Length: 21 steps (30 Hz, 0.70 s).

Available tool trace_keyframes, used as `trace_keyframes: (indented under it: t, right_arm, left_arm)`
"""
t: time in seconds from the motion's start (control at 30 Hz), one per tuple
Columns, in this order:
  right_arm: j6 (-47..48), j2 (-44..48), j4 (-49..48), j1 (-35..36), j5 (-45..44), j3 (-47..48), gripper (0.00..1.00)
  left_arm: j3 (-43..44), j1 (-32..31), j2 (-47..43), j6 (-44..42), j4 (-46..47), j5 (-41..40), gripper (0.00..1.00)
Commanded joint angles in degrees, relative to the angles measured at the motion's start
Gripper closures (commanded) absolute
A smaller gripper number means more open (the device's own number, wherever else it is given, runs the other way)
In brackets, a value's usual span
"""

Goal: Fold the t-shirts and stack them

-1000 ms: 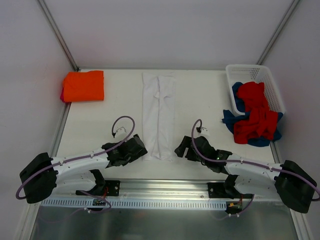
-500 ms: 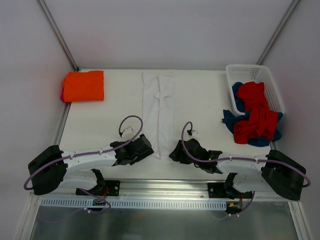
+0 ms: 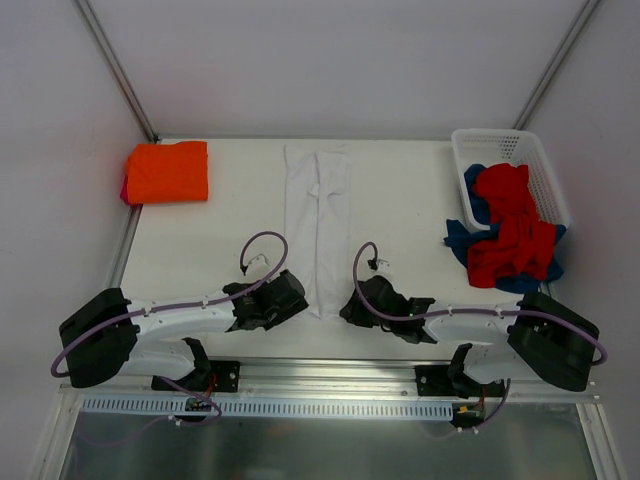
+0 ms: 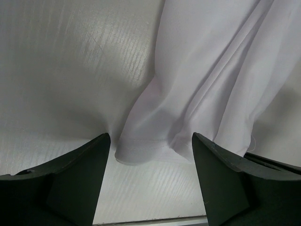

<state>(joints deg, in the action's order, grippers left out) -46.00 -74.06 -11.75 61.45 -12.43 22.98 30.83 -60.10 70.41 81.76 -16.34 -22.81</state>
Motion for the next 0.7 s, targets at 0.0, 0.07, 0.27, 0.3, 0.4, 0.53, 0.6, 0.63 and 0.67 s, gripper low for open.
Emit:
trace_keyframes:
  t: [0.0,0.07,0.27,0.3,0.4,0.53,0.6,0.63,0.67]
  right_arm:
    - [0.91,-1.96,0.06,0.25,-0.06,2.59,0.84]
    - [1.26,-2.58,0.06,0.25,0.21,3.03,0.91]
    - [1.35,-1.27,0.85,0.16,-0.67,2.51,0.99]
    - [1.52,-0.91,1.37,0.07,-0.84,2.42,0.99]
    - [1.7,1.37,5.14,0.16,-2.42,2.51,1.0]
    - [1.61,5.32,12.44,0.16,-5.15,2.86,0.99]
    - [1.61,7.86,16.3,0.07,-6.29,3.03,0.99]
    - [1.44,8.66,17.45,0.07,-6.47,3.38,1.0]
    - [1.44,9.45,18.42,0.16,-6.82,3.56,0.99]
  left_arm:
    - [-0.33,-0.9,2.45,0.42,-2.82,1.45,0.3]
    - [-0.33,-0.9,2.8,0.25,-2.82,1.1,0.4]
    - [-0.51,-0.9,3.94,0.86,-2.82,0.22,0.84]
    - [-0.59,-0.81,3.94,0.95,-2.82,0.22,0.88]
    - [-0.86,-0.9,3.24,0.86,-3.0,0.31,1.0]
    - [-2.08,-0.81,-0.71,0.16,-2.91,0.83,1.0]
    - [-2.44,-0.9,-2.98,-0.02,-3.17,0.75,1.0]
    - [-2.79,-0.9,-3.52,0.07,-3.26,0.83,1.0]
    - [-2.97,-0.9,-4.14,-0.02,-3.26,0.84,1.0]
